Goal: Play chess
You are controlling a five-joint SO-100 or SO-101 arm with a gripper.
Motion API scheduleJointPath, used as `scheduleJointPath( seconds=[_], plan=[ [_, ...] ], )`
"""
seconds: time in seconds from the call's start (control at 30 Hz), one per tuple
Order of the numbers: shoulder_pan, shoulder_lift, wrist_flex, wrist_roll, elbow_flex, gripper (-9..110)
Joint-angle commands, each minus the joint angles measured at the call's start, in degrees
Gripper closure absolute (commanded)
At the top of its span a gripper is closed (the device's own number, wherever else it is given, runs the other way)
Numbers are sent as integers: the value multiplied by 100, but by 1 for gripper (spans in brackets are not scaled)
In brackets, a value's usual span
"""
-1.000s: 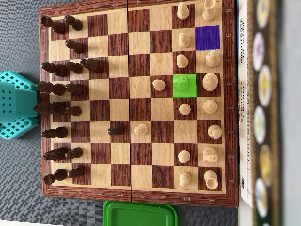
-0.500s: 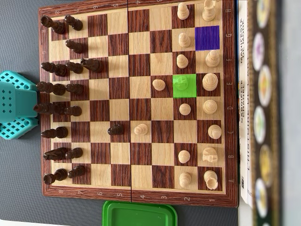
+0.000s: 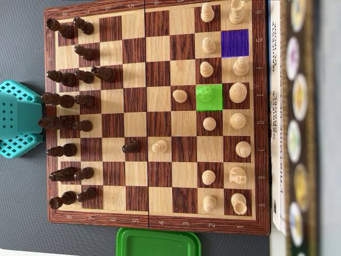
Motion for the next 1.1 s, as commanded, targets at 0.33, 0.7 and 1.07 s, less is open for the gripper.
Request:
scheduleJointPath(
  seconds=[0.33,0.7,1.07],
  plan=[
    [-62,-44,-905,-26,114,93],
    [-53,-44,-905,-35,114,92],
    [-18,-44,-905,-35,114,92]
  ],
)
